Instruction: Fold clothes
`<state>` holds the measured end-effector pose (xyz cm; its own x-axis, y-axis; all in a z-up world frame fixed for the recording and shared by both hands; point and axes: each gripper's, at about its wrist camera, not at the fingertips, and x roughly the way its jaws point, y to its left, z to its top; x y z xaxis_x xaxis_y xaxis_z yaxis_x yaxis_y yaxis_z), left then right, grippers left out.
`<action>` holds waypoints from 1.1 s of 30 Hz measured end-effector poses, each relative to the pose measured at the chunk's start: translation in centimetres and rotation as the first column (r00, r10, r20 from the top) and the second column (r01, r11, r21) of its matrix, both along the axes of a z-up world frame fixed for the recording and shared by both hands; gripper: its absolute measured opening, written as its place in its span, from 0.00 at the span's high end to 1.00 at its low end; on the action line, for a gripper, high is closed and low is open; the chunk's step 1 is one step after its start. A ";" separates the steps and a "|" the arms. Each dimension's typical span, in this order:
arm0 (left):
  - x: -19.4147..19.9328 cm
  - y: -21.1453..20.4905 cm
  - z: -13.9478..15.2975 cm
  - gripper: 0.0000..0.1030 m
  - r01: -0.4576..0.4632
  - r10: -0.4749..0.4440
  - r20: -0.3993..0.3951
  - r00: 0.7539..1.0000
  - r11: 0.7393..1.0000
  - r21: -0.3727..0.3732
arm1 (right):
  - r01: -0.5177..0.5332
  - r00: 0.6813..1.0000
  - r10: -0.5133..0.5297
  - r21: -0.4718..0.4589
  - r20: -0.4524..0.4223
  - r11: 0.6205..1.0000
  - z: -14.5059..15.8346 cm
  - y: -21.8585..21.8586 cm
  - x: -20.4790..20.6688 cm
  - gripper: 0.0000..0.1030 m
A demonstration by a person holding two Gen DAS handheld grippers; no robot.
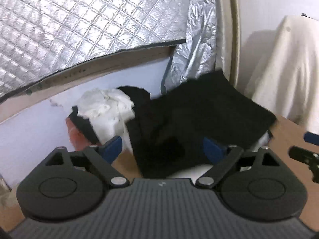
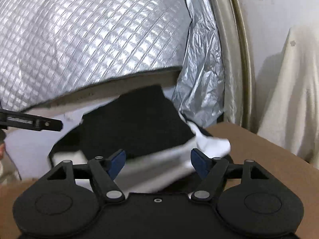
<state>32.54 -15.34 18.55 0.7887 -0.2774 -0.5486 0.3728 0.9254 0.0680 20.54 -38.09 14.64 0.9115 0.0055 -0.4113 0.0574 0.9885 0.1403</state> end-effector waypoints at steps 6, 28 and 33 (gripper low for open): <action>-9.2 1.4 -2.0 0.03 -0.056 0.056 -0.035 0.998 0.998 0.005 | 0.027 0.999 -0.027 -0.009 -0.035 1.000 -0.4 2.6 -6.5 0.14; -25.7 3.1 -6.4 0.02 -0.086 0.073 -0.199 0.977 0.994 -0.060 | 0.154 0.978 -0.157 -0.030 -0.135 0.988 -3.4 8.4 -23.4 0.07; -28.3 2.4 -7.9 0.00 -0.086 0.071 -0.209 0.975 0.994 -0.062 | 0.193 0.972 -0.196 -0.033 -0.133 0.981 -4.7 8.3 -26.5 0.07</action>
